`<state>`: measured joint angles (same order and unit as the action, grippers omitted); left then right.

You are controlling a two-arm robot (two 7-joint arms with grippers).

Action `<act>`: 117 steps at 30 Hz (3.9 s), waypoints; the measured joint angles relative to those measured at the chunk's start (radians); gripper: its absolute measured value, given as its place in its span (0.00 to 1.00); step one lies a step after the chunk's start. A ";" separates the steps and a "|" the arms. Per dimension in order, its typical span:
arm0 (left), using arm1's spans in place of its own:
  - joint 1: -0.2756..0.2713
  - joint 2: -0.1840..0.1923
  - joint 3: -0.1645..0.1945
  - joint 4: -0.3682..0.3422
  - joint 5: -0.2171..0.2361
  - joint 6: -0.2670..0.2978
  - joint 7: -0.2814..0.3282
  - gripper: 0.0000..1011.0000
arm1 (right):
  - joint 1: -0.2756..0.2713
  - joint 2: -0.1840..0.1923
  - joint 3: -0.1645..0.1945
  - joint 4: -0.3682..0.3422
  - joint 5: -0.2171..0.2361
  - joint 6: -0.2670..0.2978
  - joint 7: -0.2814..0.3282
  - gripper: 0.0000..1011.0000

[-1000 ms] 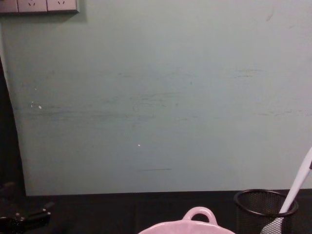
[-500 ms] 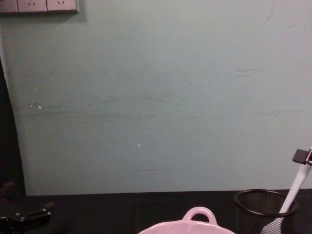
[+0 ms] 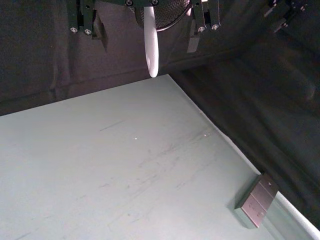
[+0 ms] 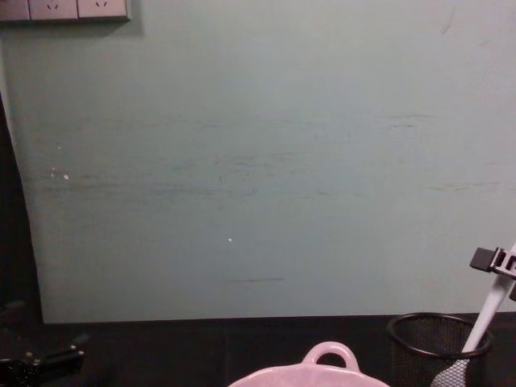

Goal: Use the one hand to pick up the spoon and stir the clear water in the bowl.

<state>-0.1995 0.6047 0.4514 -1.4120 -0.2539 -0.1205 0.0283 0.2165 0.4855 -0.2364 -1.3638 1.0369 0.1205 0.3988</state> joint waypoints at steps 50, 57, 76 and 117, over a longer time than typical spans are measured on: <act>0.000 0.000 0.000 0.000 0.000 0.000 0.000 0.99 | 0.005 0.005 -0.009 0.002 -0.009 -0.008 -0.008 0.15; 0.000 0.000 0.000 0.000 0.000 0.000 0.000 0.99 | 0.005 0.005 -0.009 0.002 -0.009 -0.008 -0.008 0.13; 0.000 0.000 0.000 0.000 0.000 0.000 0.000 0.99 | -0.010 0.084 -0.024 -0.114 -0.071 -0.053 0.002 0.13; 0.000 0.000 0.000 0.000 0.000 0.000 0.000 0.99 | 0.325 0.179 -0.260 -0.320 -0.329 0.163 0.114 0.13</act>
<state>-0.1995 0.6047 0.4514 -1.4120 -0.2539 -0.1205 0.0283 0.5419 0.6646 -0.4967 -1.6838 0.7081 0.2830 0.5132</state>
